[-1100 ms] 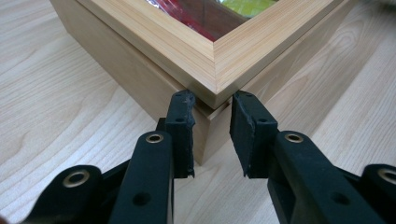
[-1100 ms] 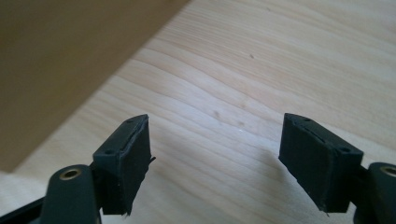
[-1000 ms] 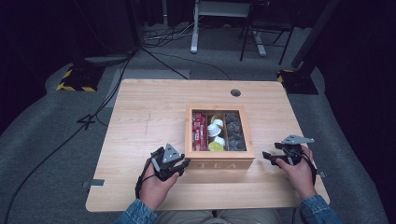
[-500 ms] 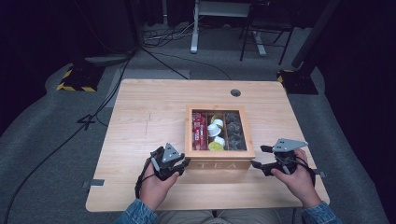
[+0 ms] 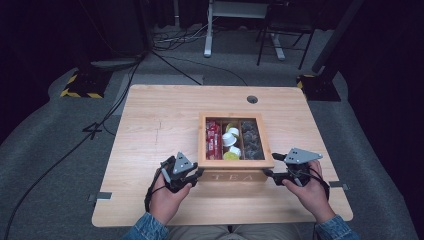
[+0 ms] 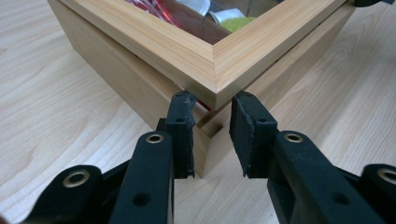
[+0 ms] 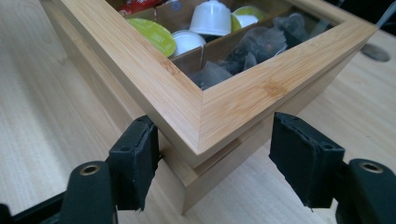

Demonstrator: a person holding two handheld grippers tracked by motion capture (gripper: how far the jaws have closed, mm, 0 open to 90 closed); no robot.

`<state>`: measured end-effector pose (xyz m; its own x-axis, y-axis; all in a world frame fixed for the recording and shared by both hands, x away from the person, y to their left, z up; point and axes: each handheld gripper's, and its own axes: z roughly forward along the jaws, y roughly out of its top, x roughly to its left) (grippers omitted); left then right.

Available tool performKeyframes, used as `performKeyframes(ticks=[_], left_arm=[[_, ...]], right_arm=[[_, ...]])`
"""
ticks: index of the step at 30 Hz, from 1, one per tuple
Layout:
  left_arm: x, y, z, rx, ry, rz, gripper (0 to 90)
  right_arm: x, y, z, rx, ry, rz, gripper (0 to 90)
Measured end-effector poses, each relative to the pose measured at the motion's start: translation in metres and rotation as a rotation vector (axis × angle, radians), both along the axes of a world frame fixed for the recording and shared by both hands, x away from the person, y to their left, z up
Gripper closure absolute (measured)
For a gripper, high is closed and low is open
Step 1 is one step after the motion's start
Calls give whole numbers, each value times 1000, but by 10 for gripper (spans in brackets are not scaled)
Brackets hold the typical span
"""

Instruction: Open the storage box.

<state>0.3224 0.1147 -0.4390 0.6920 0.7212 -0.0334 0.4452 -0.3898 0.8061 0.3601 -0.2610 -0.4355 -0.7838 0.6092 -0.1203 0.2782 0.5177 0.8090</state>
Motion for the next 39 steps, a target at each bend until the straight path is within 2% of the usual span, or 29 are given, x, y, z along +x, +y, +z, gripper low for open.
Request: performKeyframes(ticks=[6,11,12,15,24,28,39], left_arm=[[2,-1,3,-28,-19,2,694],[5,-1,5,-53,-36,0,656],[6,-2,6,-71,-44,1,642],[7,-2,6,-68,-52,4,594],[11,6,4,-42,-33,31,531],[11,14,3,-17,-55,66,491],[5,39,0,-22,-55,134,483]], right_arm=[[-1,-1,5,20,-31,-11,330],[-2,-1,12,8,-60,-5,330],[-2,-1,16,8,-65,-4,330],[-1,-1,22,6,-77,2,330],[5,-2,41,16,-108,12,330],[10,-3,50,32,-114,17,329],[25,-3,73,48,-156,35,333]])
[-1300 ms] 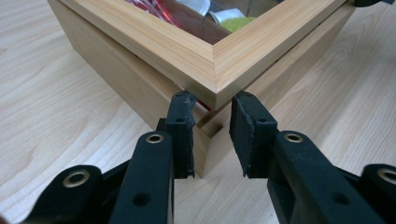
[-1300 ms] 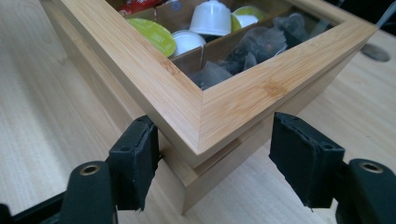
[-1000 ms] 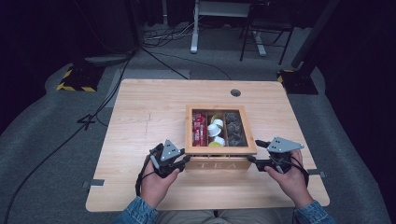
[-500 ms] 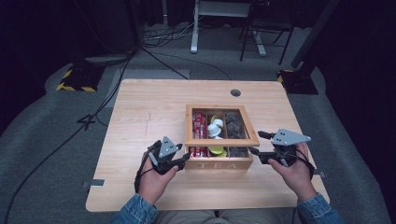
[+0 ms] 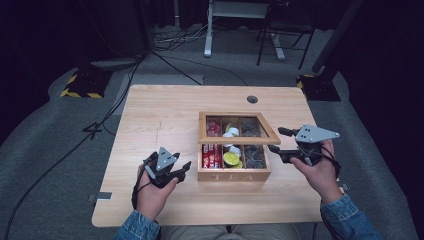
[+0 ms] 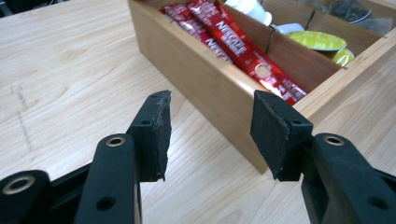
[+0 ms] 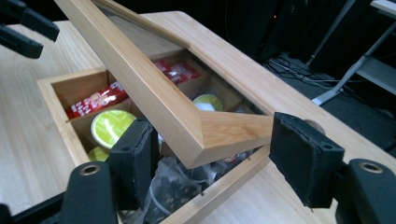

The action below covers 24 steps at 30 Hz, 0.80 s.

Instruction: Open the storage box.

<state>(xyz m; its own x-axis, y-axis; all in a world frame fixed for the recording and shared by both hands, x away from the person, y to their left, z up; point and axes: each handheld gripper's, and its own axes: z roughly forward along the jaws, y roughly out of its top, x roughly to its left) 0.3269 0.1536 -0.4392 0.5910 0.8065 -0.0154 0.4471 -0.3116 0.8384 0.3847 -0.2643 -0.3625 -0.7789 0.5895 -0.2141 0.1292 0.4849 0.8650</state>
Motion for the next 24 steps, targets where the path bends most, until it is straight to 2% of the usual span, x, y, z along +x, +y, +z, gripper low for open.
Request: performKeyframes(ticks=[12,24], left_arm=[[-8,22,-7,-6,23,58,486],[-9,39,-14,-8,32,113,488]], right_arm=[[20,3,21,20,0,46,432],[46,6,43,84,-5,63,487]])
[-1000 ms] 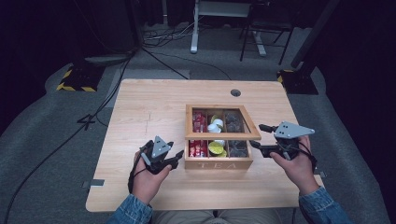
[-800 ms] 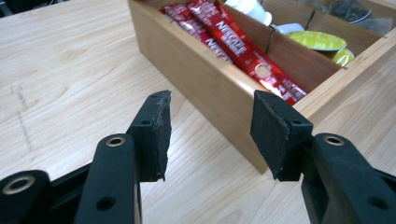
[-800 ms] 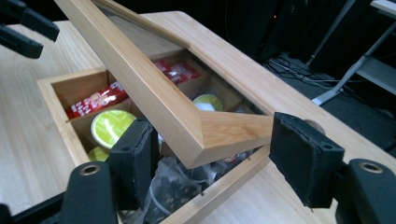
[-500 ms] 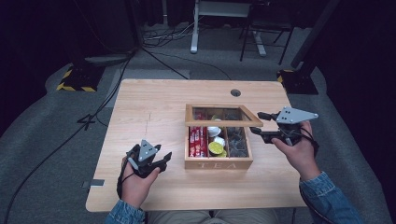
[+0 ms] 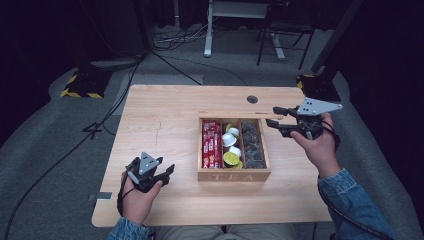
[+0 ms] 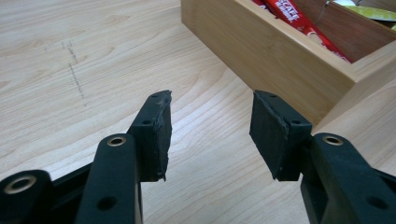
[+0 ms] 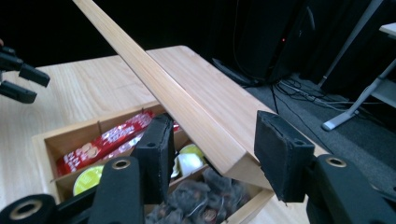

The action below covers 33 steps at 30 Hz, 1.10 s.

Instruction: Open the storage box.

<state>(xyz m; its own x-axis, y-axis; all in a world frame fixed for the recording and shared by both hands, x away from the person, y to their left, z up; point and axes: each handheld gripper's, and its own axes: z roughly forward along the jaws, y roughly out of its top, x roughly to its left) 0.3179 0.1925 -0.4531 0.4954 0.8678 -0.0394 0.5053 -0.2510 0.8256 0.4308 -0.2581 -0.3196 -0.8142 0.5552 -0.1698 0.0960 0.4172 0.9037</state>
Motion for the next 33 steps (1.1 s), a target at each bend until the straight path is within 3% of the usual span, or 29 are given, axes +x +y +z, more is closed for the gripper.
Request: performKeyframes(ticks=[13,19,33], left_arm=[[8,5,-6,-2,18,-3,472],[13,1,-6,8,13,-25,465],[29,6,-12,0,38,-7,420]], right_arm=[[26,2,16,54,-6,-19,491],[40,4,23,68,-13,-35,494],[74,9,37,84,-1,-84,492]])
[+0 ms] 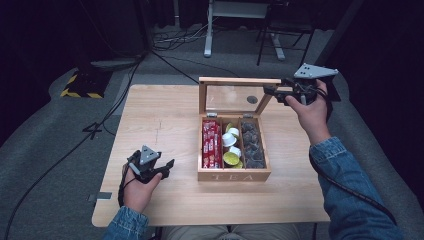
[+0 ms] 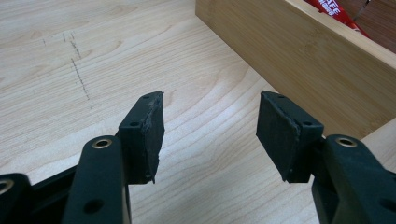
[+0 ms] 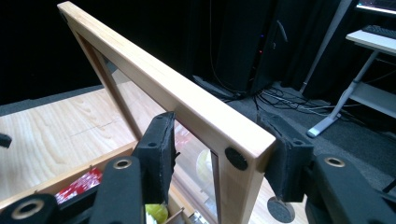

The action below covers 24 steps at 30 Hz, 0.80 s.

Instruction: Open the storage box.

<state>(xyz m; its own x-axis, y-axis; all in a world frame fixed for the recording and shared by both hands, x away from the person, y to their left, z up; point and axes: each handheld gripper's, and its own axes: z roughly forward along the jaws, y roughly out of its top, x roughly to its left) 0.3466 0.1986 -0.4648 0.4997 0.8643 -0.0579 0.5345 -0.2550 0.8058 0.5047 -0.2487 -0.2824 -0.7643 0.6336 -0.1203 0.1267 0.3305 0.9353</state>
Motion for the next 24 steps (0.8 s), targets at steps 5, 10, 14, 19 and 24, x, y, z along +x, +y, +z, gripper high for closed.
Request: performKeyframes(ticks=[5,10,14,19,24], left_arm=[[2,-1,-1,8,2,-7,411],[4,-1,-2,14,4,-4,392],[4,-2,-2,16,2,-3,388],[4,-2,-2,18,2,-3,387],[3,-2,-2,19,5,-4,387]], right_arm=[[14,2,3,10,13,-18,489],[28,4,4,13,21,-39,481],[39,5,5,34,42,-52,471],[52,8,5,52,52,-71,453],[64,9,2,89,64,-83,440]])
